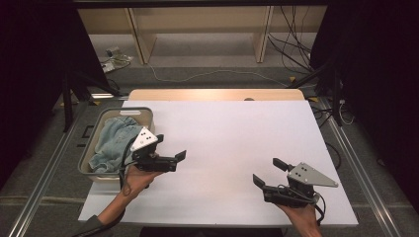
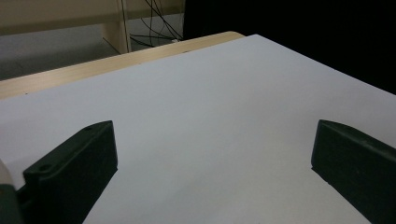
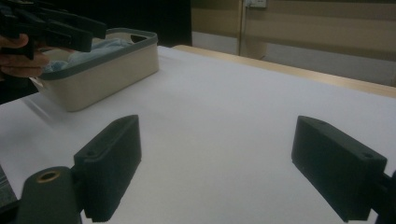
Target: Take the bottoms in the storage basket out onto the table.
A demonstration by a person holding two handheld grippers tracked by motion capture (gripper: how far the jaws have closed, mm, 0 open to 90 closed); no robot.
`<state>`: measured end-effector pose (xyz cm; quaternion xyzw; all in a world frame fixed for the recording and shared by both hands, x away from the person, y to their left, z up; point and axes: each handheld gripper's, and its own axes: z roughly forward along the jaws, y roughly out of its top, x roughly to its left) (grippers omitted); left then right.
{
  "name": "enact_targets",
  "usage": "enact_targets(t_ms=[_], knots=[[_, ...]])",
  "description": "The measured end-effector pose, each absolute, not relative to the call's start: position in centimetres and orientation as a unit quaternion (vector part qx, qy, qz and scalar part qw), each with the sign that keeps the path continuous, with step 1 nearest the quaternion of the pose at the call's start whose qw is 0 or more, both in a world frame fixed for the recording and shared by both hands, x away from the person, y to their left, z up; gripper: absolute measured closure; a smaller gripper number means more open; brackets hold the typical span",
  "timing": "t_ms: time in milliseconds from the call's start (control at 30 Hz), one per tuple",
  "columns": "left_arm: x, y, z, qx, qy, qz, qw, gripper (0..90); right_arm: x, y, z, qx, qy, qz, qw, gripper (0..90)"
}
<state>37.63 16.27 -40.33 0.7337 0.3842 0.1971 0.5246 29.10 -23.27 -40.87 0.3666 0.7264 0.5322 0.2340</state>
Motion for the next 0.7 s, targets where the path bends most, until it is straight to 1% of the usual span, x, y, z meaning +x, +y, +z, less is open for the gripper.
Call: enact_targets(t_ms=[100,233,333,433,600,700], knots=[[38.4,16.0,-40.1,0.745,0.38,0.189,0.515,0.0,29.1,-23.3,-40.9,0.366,0.728,0.53,0.235,17.0],[39.4,15.9,-39.8,0.743,0.383,0.195,0.512,0.0,29.1,-23.3,-40.9,0.367,0.727,0.531,0.234,16.9],[40.5,16.0,-39.2,0.741,0.396,0.172,0.514,0.0,29.2,-23.4,-40.9,0.368,0.726,0.531,0.233,16.9],[41.2,16.2,-38.6,0.736,0.397,0.188,0.514,0.0,29.2,-23.4,-40.9,0.369,0.726,0.531,0.232,16.8],[42.4,16.5,-37.9,0.732,0.406,0.192,0.512,0.0,29.2,-23.2,-41.0,0.367,0.729,0.53,0.23,16.8],[42.8,16.9,-37.4,0.738,0.407,0.174,0.509,0.0,29.2,-23.2,-40.8,0.365,0.728,0.533,0.231,16.8]])
